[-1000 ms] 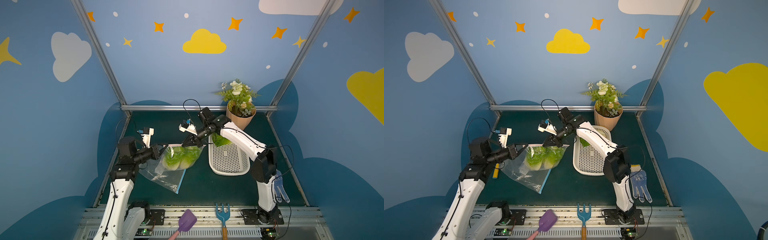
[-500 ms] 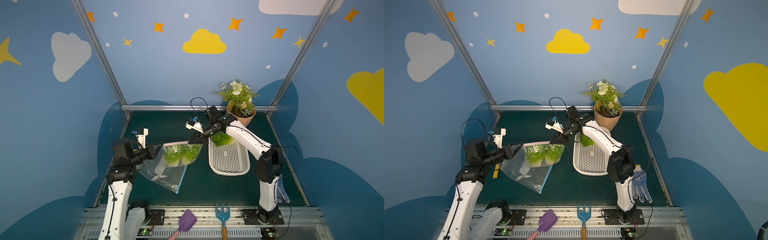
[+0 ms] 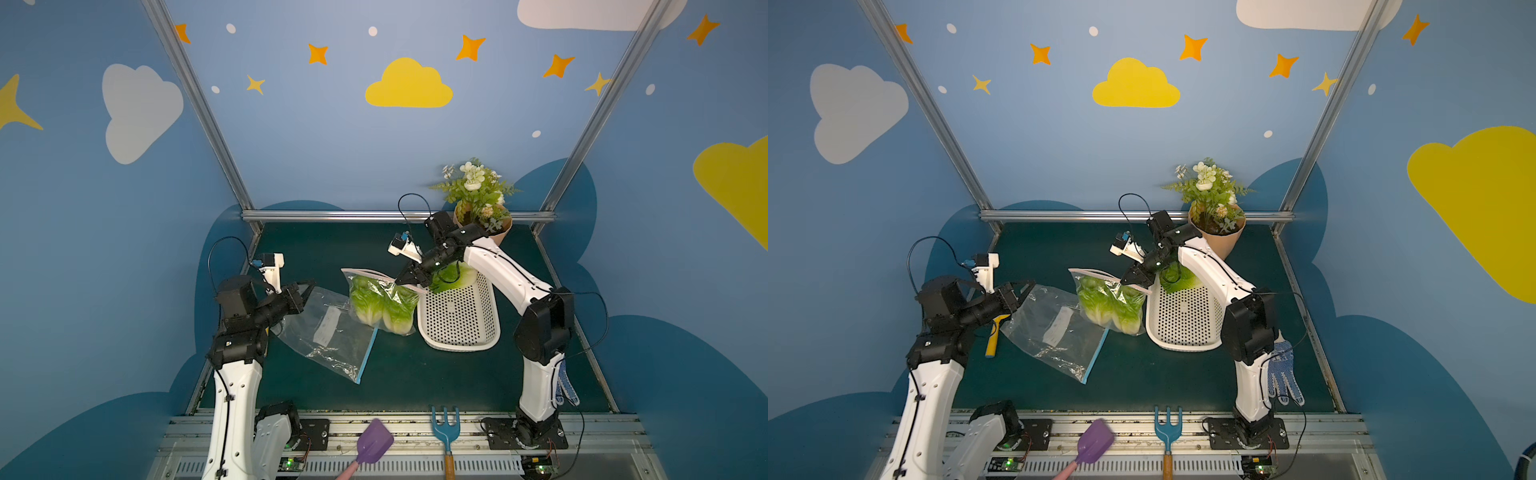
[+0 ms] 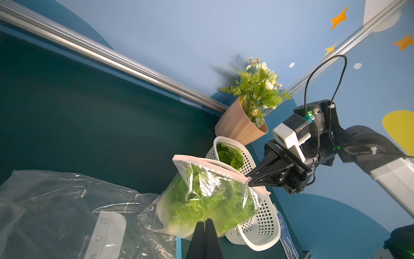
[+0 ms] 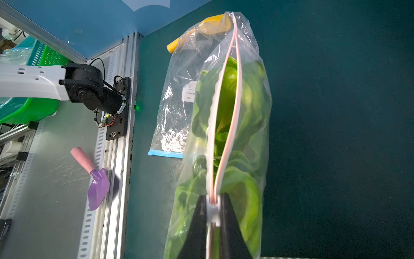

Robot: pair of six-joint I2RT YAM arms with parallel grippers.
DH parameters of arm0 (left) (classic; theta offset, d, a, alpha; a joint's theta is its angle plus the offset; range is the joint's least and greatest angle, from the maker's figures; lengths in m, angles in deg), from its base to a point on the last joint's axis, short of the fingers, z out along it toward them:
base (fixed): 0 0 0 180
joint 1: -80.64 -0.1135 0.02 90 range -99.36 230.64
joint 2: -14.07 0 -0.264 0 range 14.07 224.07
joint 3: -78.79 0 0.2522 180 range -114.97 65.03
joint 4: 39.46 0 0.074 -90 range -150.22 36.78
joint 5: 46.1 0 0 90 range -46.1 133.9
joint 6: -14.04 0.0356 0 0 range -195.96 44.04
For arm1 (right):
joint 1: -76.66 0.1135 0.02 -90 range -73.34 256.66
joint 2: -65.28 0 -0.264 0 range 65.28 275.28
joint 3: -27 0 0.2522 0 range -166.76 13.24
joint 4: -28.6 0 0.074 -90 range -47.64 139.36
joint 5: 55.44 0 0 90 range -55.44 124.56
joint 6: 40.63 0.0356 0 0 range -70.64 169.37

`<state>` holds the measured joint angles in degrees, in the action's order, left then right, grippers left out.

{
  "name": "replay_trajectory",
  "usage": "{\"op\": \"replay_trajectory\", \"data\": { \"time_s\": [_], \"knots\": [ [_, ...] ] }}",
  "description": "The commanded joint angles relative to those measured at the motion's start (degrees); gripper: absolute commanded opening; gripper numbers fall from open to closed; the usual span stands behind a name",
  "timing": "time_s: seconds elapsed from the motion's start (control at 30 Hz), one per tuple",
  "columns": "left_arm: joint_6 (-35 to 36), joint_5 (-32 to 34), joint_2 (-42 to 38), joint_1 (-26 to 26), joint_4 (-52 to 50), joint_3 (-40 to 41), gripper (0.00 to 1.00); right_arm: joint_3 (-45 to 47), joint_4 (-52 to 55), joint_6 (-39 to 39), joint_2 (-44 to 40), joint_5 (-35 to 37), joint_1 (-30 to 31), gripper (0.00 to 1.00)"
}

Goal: Open the zip-top bag and take out the chinese cabbages
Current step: Unzip the zipper on the zipper food storage bag.

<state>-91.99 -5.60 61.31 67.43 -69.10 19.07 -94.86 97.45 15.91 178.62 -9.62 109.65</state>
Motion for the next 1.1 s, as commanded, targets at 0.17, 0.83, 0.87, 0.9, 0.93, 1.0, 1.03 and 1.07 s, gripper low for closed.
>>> {"op": "replay_trajectory", "data": {
  "time_s": [0.17,0.83,0.87,0.9,0.93,1.0,1.03,1.07],
  "knots": [
    [-0.7,-4.0,4.1,3.5,8.5,0.1,0.52,-4.6,2.9,-1.3,0.6,0.1,2.5,0.0],
    [32.2,14.1,25.0,16.7,-8.9,-17.4,0.93,-9.0,7.3,-6.4,2.0,3.1,4.2,0.0],
    [32.1,13.6,26.2,17.2,-8.3,-17.3,0.91,-9.1,7.4,-6.5,2.0,3.0,4.2,0.0],
    [30.8,12.8,27.2,17.4,-6.4,-16.7,0.88,-9.2,7.4,-6.6,2.1,2.9,4.2,0.0],
    [29.3,11.3,27.9,17.4,-4.4,-15.8,0.88,-9.2,7.4,-6.7,2.1,3.0,4.1,0.0],
    [26.1,7.8,29.6,17.5,-0.2,-14.4,0.87,-9.2,7.6,-7.0,2.2,3.0,4.0,0.0],
    [24.5,6.1,30.2,17.5,1.4,-14.3,0.87,-9.2,7.7,-7.1,2.2,3.0,4.0,0.0],
    [22.8,4.2,30.9,17.5,2.5,-14.3,0.87,-9.2,7.9,-7.2,2.2,3.0,3.9,0.0]
  ]
}}
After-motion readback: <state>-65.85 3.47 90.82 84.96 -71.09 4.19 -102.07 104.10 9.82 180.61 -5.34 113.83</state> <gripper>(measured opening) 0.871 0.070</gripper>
